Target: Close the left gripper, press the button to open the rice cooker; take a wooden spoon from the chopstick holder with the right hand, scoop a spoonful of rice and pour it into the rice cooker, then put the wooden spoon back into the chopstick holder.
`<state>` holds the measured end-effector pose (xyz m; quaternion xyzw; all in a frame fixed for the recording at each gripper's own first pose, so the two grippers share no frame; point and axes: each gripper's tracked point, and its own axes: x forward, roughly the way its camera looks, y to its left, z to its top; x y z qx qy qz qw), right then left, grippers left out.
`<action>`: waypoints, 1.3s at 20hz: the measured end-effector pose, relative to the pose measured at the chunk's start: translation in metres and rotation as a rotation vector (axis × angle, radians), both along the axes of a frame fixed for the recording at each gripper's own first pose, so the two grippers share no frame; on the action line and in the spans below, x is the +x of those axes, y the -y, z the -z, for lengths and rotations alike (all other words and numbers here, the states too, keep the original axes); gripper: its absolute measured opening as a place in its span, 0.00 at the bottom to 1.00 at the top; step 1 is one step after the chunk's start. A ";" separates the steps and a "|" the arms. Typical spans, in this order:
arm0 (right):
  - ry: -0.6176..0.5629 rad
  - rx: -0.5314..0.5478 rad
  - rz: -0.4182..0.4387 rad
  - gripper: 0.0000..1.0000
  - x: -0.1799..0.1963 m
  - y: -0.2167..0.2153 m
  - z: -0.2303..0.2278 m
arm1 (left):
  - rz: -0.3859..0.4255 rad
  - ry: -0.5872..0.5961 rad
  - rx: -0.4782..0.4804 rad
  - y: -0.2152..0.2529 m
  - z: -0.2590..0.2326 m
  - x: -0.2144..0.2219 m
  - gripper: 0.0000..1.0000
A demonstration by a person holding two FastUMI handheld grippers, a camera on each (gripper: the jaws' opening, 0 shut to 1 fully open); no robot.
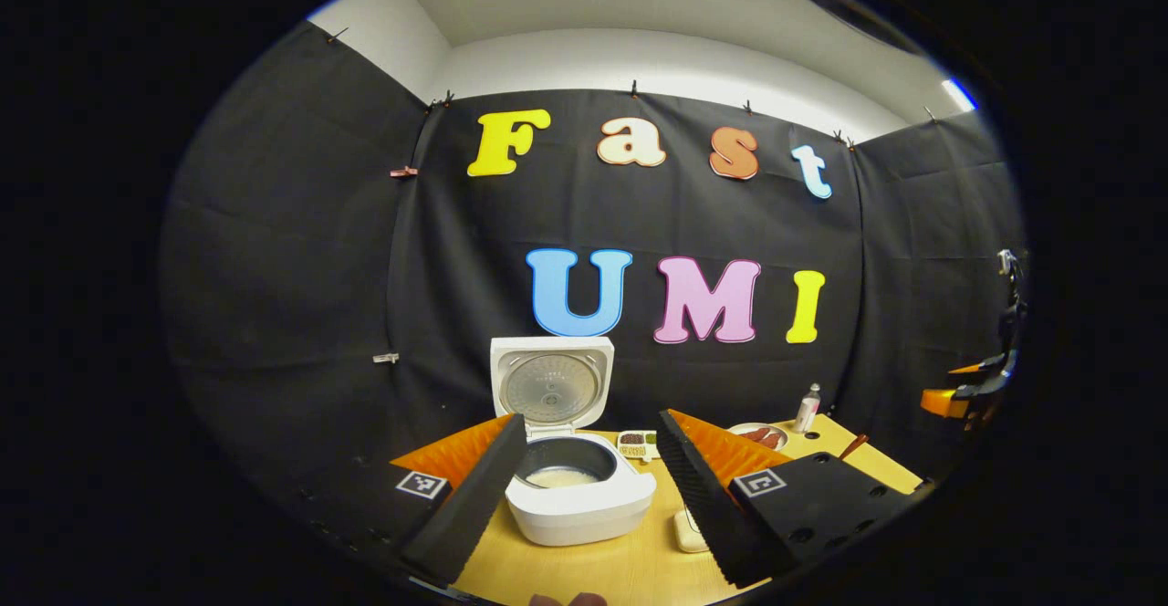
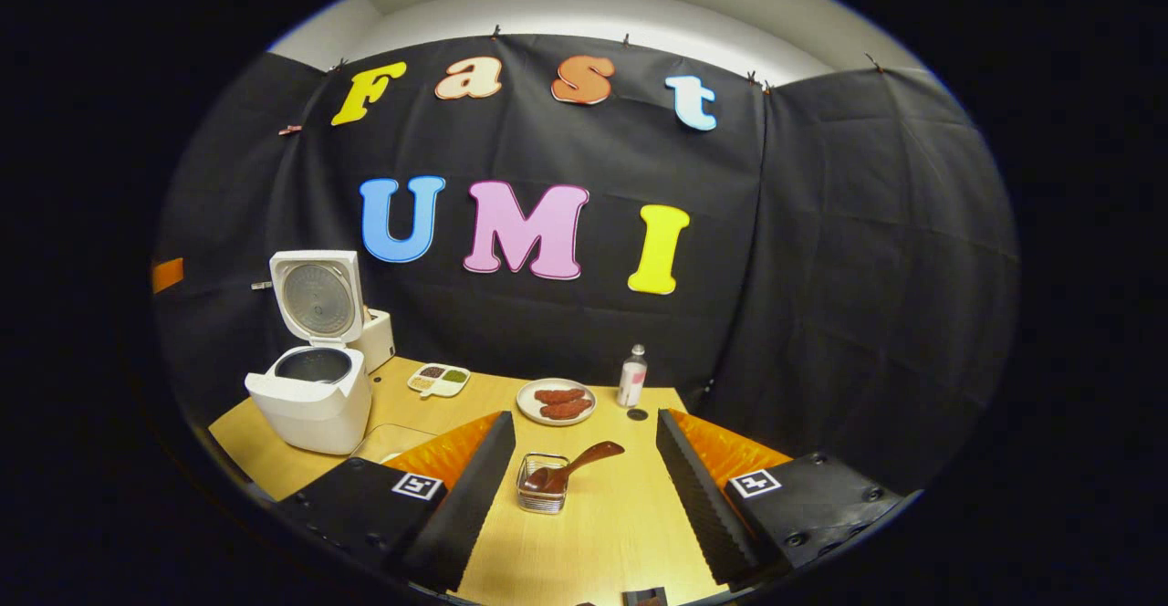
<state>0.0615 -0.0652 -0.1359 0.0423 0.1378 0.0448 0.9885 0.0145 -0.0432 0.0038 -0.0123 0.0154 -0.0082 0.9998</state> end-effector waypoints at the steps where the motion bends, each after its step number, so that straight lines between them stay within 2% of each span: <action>1: -0.028 0.024 -0.014 0.98 0.009 0.000 0.015 | -0.012 -0.003 0.003 0.002 -0.001 -0.001 0.98; 6: -0.165 0.206 -0.087 0.97 0.050 -0.013 0.100 | -0.072 -0.027 0.023 0.015 0.001 -0.003 0.98; 9: -0.232 0.230 -0.086 0.95 0.068 -0.012 0.154 | -0.100 -0.051 0.023 0.026 0.007 -0.001 0.98; 10: -0.249 0.246 -0.086 0.89 0.073 -0.012 0.170 | -0.109 -0.063 0.021 0.029 0.011 0.000 0.98; 12: -0.281 0.291 -0.098 0.89 0.083 -0.020 0.194 | -0.123 -0.087 0.022 0.035 0.021 0.000 0.98; 14: -0.305 0.329 -0.104 0.83 0.092 -0.027 0.214 | -0.149 -0.105 0.034 0.035 0.031 0.002 0.98; 18: -0.319 0.357 -0.109 0.83 0.114 -0.040 0.240 | -0.181 -0.164 0.020 0.036 0.053 0.000 0.98; 21: -0.330 0.375 -0.125 0.61 0.126 -0.050 0.249 | -0.191 -0.178 0.017 0.033 0.060 -0.004 0.98; 22: -0.333 0.367 -0.129 0.69 0.127 -0.053 0.254 | -0.197 -0.183 0.019 0.031 0.063 -0.006 0.98; 23: -0.331 0.363 -0.135 0.69 0.129 -0.054 0.253 | -0.203 -0.186 0.021 0.028 0.064 -0.007 0.98; 25: -0.322 0.339 -0.117 0.43 0.130 -0.054 0.254 | -0.211 -0.192 0.023 0.025 0.065 -0.011 0.98; 26: -0.320 0.324 -0.108 0.39 0.126 -0.053 0.253 | -0.216 -0.193 0.023 0.022 0.066 -0.012 0.98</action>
